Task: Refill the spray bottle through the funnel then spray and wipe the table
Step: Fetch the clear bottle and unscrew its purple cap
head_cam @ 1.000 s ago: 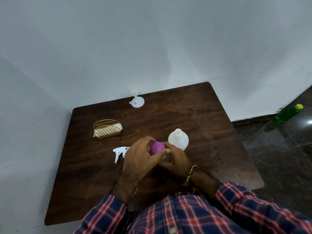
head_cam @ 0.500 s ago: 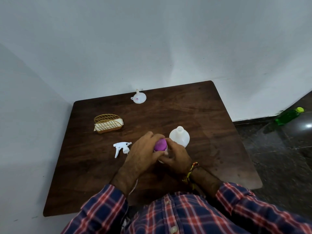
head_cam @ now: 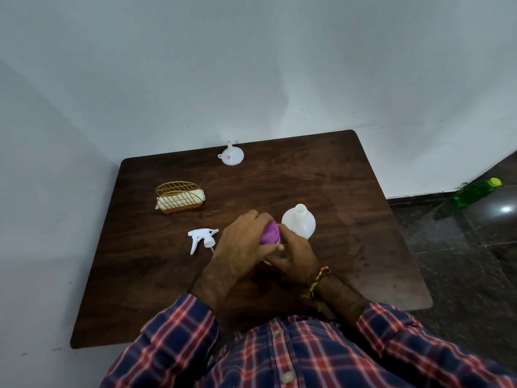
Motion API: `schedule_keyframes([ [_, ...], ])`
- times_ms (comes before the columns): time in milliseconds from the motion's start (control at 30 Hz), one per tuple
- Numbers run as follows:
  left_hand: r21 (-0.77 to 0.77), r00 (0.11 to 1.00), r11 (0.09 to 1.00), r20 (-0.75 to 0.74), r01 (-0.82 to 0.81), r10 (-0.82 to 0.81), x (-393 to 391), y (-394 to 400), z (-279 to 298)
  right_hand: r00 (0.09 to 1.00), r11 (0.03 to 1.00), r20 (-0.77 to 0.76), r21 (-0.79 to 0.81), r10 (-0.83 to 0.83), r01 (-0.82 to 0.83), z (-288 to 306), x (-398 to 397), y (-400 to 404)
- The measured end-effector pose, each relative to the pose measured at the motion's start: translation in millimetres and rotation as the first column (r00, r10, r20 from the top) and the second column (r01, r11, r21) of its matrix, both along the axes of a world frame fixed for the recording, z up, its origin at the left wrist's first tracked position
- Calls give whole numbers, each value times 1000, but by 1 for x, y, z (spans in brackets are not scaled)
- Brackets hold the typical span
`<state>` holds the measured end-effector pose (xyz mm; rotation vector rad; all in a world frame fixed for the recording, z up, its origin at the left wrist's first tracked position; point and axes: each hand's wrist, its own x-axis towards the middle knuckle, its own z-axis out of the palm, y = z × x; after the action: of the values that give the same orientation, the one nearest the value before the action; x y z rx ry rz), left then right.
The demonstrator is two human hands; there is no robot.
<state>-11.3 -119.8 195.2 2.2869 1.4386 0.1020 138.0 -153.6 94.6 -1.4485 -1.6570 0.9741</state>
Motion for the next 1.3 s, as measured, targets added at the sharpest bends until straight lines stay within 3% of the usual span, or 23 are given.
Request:
schedule_keyframes([
  [167, -22, 918, 929, -165, -368, 360, 25, -11, 4, 999, 999, 7, -6, -36, 36, 0, -2, -2],
  [233, -34, 898, 903, -123, -428, 422, 27, -13, 3, 999, 999, 0, -6, -44, 44, 2, -2, -3],
  [300, -35, 945, 946, 42, -322, 323, 24, -14, -1, 999, 999, 1, 3, -39, 39, 3, 0, -2],
  [367, -69, 980, 994, 171, -87, 98, 18, -9, 1, 999, 999, -9, 23, -32, 32, 4, 1, -4],
  [433, -115, 992, 991, 119, 66, -53, 12, -5, 6, 999, 998, -13, 48, -34, 35, 3, 1, -6],
  [500, -103, 999, 994, 19, 47, -45, 11, -2, 7, 999, 997, -1, 69, -41, 41, 4, -1, -6],
  [600, 26, 982, 982, 32, -185, 184, 17, -5, 12, 999, 997, 14, 58, -42, 41, 4, -1, -5],
  [667, 111, 931, 931, 157, -349, 330, 20, -4, 17, 998, 997, 23, 59, -50, 48, 3, 0, -4],
  [733, 70, 836, 879, 354, -472, 421, 15, 0, 13, 998, 997, 40, 62, -49, 46, 3, 1, -4],
  [833, -234, 616, 795, 524, -560, 588, -8, 10, -24, 998, 998, 49, 45, -36, 34, 3, 3, -2],
  [900, -372, 564, 725, 459, -580, 686, -23, 12, -58, 999, 1000, 36, 9, -17, 17, 2, 5, -3],
  [1000, -417, 611, 676, 299, -608, 733, -30, 11, -100, 998, 999, 59, -44, 16, -13, 2, 10, -8],
  [1133, -319, 745, 764, 206, -561, 634, -22, 23, -129, 992, 999, 128, -50, -14, 21, 2, 26, -18],
  [1300, -275, 925, 892, 26, -358, 379, -23, 39, -150, 918, 937, 203, 146, -342, 317, 14, 47, -17],
])
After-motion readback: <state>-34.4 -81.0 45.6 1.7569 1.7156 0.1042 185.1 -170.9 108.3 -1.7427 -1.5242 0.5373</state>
